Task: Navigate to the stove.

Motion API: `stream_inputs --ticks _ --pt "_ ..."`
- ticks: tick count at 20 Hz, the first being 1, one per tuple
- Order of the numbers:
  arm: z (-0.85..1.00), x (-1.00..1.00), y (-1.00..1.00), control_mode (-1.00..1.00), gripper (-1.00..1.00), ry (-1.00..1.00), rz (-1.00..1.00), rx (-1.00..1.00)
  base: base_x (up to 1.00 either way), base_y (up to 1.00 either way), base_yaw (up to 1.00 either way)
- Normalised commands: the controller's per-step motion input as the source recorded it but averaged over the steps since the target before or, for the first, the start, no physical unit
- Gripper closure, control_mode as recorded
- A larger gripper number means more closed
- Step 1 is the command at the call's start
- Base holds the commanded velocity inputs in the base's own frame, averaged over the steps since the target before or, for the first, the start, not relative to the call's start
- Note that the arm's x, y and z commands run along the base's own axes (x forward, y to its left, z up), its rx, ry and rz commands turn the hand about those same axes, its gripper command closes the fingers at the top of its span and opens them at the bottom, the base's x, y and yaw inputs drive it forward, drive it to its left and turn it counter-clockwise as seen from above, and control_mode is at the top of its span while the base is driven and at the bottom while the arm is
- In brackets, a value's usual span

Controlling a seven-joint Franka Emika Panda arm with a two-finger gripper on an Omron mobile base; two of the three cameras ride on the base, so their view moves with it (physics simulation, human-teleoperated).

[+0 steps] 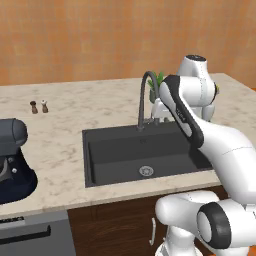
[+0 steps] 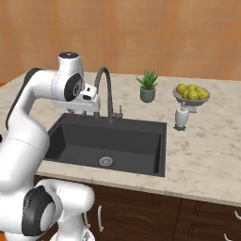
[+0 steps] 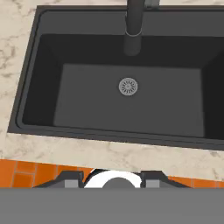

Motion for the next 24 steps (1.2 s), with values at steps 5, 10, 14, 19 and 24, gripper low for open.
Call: stream_inputs --ticks 5,10,14,19,24 --pt "-0.09 -0.46 -0.08 -1.00 -1.00 0.01 -0.01 0.00 0.00 0.00 0.00" --pt "-0.55 -0.77 -0.02 -1.00 -1.00 0.00 0.06 0.00 0.00 0.00 0.00" --pt "-0.61 -0.64 0.00 -1.00 -1.00 0.00 0.15 0.00 0.00 0.00 0.00" --pt "-0.11 -0.08 0.00 1.00 -1.00 0.00 0.03 0.00 -0.26 0.00 0.13" --pt "0.00 0.00 0.00 1.00 -1.00 0.00 0.00 0.00 -0.35 0.00 0.45"
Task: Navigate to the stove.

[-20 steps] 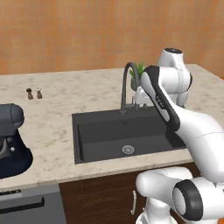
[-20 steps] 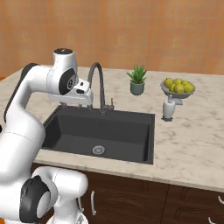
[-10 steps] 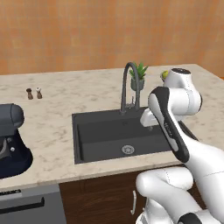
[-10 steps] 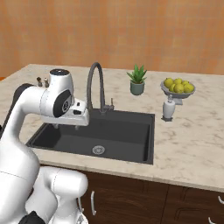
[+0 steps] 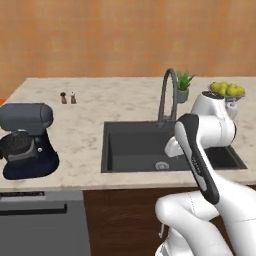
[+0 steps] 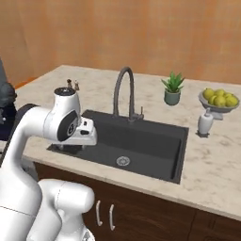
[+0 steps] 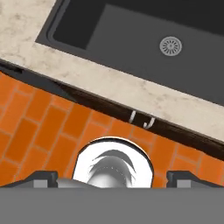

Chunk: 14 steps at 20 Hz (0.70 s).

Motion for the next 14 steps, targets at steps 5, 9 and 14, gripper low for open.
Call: stream_inputs --ticks 5,9,14 --pt "0.00 0.00 0.00 1.00 -1.00 0.00 0.00 0.00 -0.31 0.00 0.78" --pt "0.00 0.00 0.00 1.00 -1.00 0.00 0.00 0.00 -0.18 0.15 0.83" --pt "0.00 0.00 0.00 1.00 -1.00 0.00 0.00 0.00 0.04 0.34 0.77"
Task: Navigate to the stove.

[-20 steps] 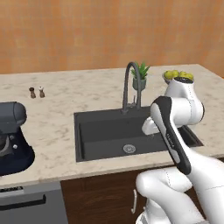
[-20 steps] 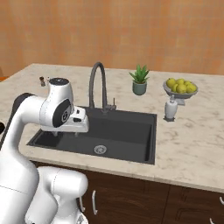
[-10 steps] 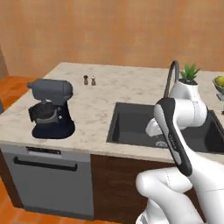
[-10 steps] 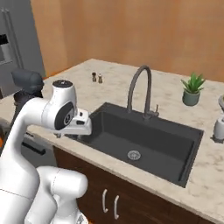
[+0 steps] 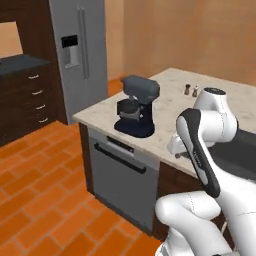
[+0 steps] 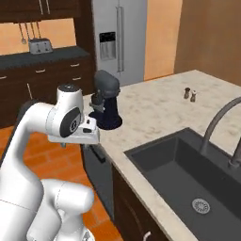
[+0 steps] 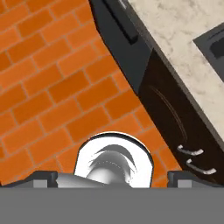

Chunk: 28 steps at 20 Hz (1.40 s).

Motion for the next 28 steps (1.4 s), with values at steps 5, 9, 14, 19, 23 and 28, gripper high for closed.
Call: stream_inputs --ticks 5,9,14,19,23,28 --pt "0.00 0.00 0.00 1.00 -1.00 0.00 0.00 0.00 0.28 0.54 0.68" --pt "0.00 0.00 0.00 1.00 -1.00 0.00 0.00 0.00 0.19 0.37 0.78" --pt "0.00 0.00 0.00 1.00 -1.00 0.00 0.00 0.00 0.42 0.30 0.81" --pt "0.00 0.00 0.00 1.00 -1.00 0.00 0.00 0.00 0.43 0.19 0.85" --pt "0.00 0.00 0.00 1.00 -1.00 0.00 0.00 0.00 0.06 0.08 0.94" --pt "0.00 0.00 0.00 1.00 -1.00 0.00 0.00 0.00 0.23 0.14 0.93"
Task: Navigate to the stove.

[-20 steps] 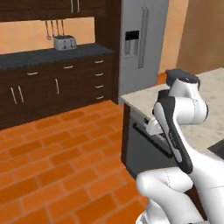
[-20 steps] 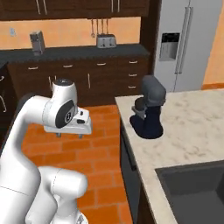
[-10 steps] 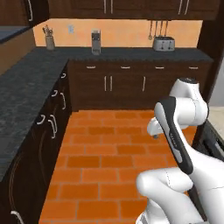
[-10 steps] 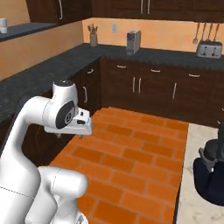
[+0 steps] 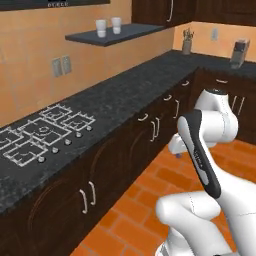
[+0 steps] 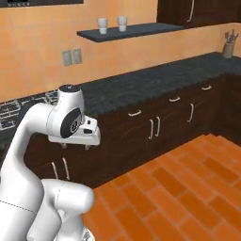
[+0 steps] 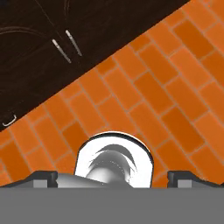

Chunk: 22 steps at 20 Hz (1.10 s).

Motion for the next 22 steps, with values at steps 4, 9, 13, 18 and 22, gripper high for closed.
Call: stream_inputs --ticks 4,9,13,18,22 --pt "0.00 0.00 0.00 1.00 -1.00 0.00 0.00 0.00 0.61 0.08 0.83" --pt "0.00 0.00 0.00 1.00 -1.00 0.00 0.00 0.00 0.98 0.00 0.59" --pt "0.00 0.00 0.00 1.00 -1.00 0.00 0.00 0.00 1.00 -0.12 0.39" --pt "0.00 0.00 0.00 1.00 -1.00 0.00 0.00 0.00 0.95 -0.34 0.34" --pt "0.00 0.00 0.00 1.00 -1.00 0.00 0.00 0.00 0.80 -0.61 0.29"
